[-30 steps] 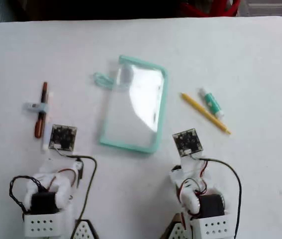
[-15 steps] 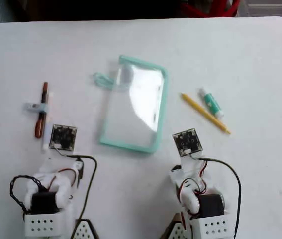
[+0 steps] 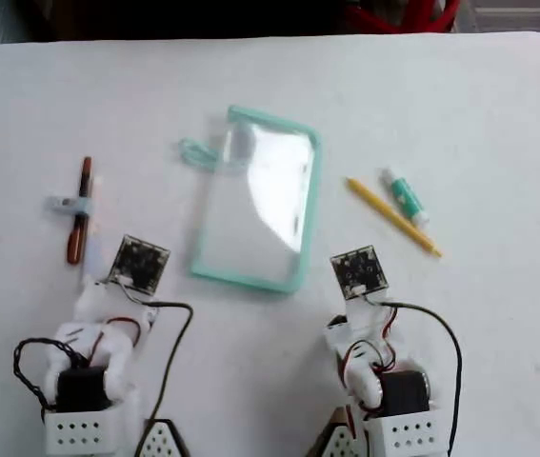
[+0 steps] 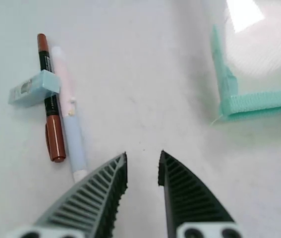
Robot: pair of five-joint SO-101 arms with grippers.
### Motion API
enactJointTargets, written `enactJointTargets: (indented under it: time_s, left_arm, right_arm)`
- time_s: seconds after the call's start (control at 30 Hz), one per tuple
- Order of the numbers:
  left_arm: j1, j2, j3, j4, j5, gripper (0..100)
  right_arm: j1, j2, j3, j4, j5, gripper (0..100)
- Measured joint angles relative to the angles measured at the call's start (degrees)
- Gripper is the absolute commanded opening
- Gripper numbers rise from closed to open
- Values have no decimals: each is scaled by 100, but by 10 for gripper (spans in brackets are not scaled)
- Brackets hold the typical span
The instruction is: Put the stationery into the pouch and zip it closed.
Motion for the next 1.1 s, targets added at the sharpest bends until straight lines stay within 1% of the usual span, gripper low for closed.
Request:
enactJointTargets:
  time_s: [0.13, 0.2, 0.33, 0.43, 0.5, 0.6, 0.67, 0.7, 0.77, 0.87, 0.9, 0.97, 1.03, 1.1]
  left_arm:
    - [0, 0, 0, -220, 0, 120]
    - [0, 0, 0, -246, 0, 120]
    - [0, 9, 0, -246, 0, 118]
    - [0, 9, 0, -246, 0, 120]
    - [0, 9, 0, -246, 26, 120]
    - [0, 9, -114, -343, 457, 120]
    - [62, 9, -589, -343, 695, 120]
    - [237, 9, -879, -325, 747, 120]
    - [721, 9, -1512, -193, 782, 121]
    - [1495, -18, -2488, -123, 826, 121]
    - [1679, 158, -2822, -123, 826, 121]
    - [1837, 686, -3455, -123, 826, 121]
    - [1881, 1538, -4158, -114, 853, 121]
    - [1925, 2611, -5011, -53, 1029, 121]
  right_arm:
    - [-800, 0, 0, 0, 0, 23]
    - [-1029, 0, 0, 0, 0, 22]
    - [-976, 0, 0, 0, 0, 21]
    - [-730, 0, 0, -9, 0, 24]
    - [-598, 0, 0, -211, 0, 24]
    - [-387, 0, 0, -844, 0, 30]
    - [-334, 0, 0, -1345, 0, 69]
    - [-334, 0, 0, -1547, 0, 95]
    - [-255, 0, 0, -1723, 79, 150]
    - [149, 0, 0, -1705, 580, 207]
    - [299, 0, 0, -1679, 782, 217]
    - [554, 0, 0, -1670, 1064, 219]
    - [607, 0, 0, -1670, 1152, 219]
    - [615, 0, 0, -1670, 1196, 219]
